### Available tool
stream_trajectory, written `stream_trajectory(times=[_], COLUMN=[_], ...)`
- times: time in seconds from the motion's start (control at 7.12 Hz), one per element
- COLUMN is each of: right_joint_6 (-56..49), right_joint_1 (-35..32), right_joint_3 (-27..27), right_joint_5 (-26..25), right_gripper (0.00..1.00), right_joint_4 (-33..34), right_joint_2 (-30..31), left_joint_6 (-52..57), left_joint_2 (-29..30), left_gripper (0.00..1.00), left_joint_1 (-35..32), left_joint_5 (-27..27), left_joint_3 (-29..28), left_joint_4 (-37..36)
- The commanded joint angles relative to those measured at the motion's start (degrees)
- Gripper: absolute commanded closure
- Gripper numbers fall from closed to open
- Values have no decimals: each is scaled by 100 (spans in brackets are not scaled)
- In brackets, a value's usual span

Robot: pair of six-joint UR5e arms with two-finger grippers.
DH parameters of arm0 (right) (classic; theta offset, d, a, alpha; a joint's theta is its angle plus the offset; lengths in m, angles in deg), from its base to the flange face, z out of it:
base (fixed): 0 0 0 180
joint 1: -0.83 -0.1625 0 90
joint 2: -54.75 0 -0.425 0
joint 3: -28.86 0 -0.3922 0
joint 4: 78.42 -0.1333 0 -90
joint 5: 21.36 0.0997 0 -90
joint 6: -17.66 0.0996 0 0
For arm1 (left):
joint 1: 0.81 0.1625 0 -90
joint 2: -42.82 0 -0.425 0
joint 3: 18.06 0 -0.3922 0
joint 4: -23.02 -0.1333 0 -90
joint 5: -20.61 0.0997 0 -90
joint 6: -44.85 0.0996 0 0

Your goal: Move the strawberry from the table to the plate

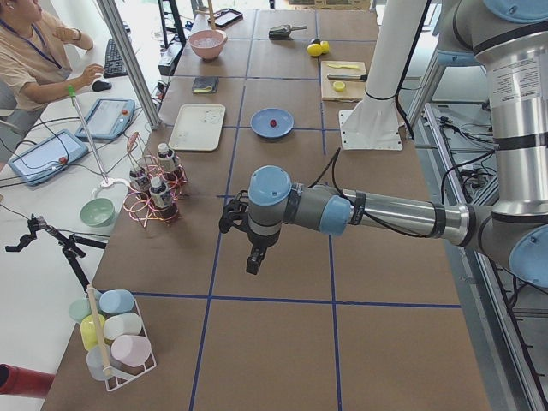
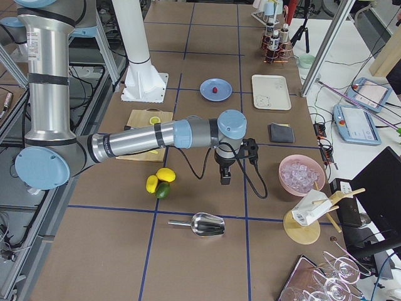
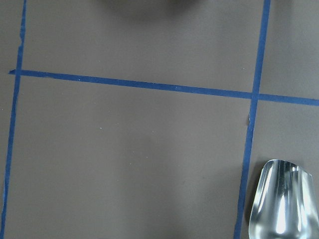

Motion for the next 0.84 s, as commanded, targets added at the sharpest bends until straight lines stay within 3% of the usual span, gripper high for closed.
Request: stream_trajectory(times=[0.0,0.42,0.7], right_joint_6=[3,-5,-6], right_joint_1=[7,-1,-2], right_joint_3=[2,-7,-24], right_joint_5=[-4,-4,4], right_gripper=[0,0,0], right_joint_4=[-9,-10,-10], right_joint_2=[2,2,2], left_joint_6=[9,-8,-8], left_joint_2=[-5,91,494], left_gripper=[0,0,0], left_joint_1=[7,-28,-45], left_joint_5=[-29,-11,-21], left_joint_3=[-10,43,8], left_joint_4=[21,285,233])
